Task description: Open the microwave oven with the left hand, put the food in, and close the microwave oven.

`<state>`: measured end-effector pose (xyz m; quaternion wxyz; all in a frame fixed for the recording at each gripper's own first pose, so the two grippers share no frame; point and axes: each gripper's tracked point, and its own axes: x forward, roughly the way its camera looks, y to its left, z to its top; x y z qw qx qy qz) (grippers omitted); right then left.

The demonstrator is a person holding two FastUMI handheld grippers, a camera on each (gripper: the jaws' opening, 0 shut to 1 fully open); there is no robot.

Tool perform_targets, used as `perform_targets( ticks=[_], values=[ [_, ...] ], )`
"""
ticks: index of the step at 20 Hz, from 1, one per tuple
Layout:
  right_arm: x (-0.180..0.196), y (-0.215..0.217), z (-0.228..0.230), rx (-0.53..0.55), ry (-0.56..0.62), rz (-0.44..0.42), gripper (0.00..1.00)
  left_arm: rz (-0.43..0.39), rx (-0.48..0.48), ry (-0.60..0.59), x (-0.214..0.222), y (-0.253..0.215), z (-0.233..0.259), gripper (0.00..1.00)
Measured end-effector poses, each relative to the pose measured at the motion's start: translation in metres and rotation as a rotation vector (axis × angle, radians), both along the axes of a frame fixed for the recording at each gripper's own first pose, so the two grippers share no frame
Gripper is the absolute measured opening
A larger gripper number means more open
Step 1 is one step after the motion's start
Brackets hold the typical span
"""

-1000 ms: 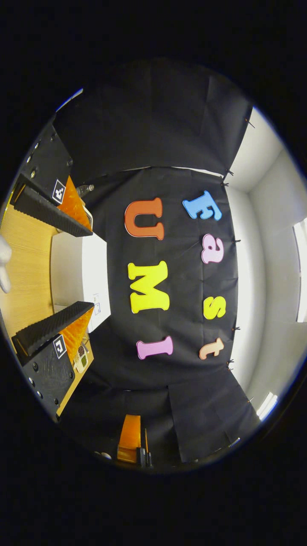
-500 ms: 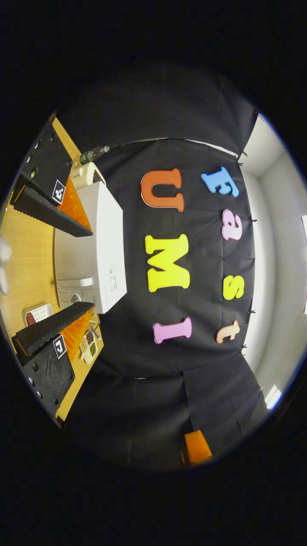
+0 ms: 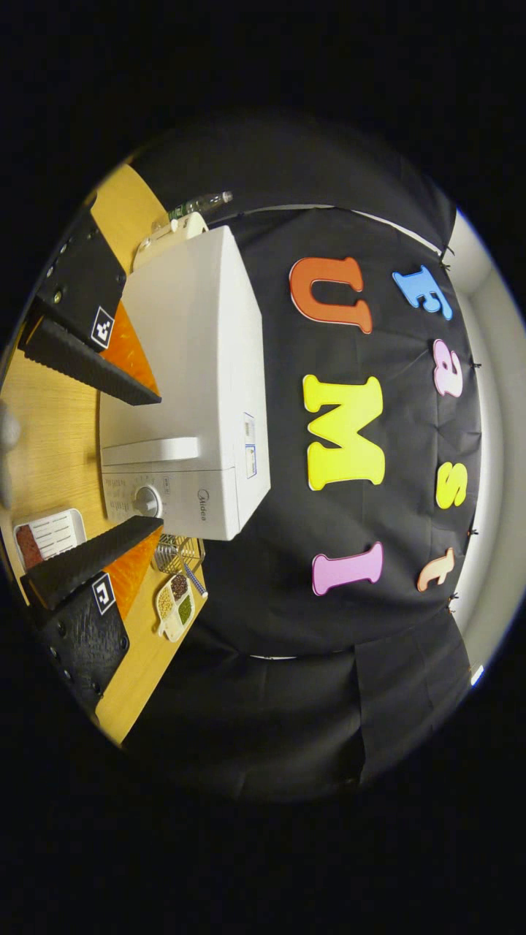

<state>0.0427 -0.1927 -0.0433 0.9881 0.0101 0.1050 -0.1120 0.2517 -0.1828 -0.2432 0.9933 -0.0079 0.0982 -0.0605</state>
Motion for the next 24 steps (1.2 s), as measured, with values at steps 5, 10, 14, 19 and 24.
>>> perform_targets(
  ticks=[5, 10, 14, 19, 24],
  values=[
    [0.003, -0.016, -0.017, 0.032, 0.054, -0.028, 1.0, 0.037, -0.006, 0.044, 0.051, 0.0, -0.039, 0.95],
    [0.011, -0.019, -0.031, 0.082, 0.075, -0.02, 1.0, 0.047, -0.005, 0.026, 0.062, 0.003, -0.038, 0.66],
    [0.013, -0.018, -0.033, 0.104, 0.068, -0.013, 1.0, 0.035, -0.011, 0.024, 0.063, 0.003, -0.038, 0.22],
    [0.01, -0.009, -0.033, 0.109, 0.066, 0.01, 1.0, 0.04, 0.0, 0.038, 0.061, 0.005, -0.04, 0.14],
    [0.009, -0.005, -0.032, 0.095, 0.071, 0.035, 1.0, 0.029, -0.042, 0.088, 0.056, 0.004, -0.041, 0.14]
  ],
)
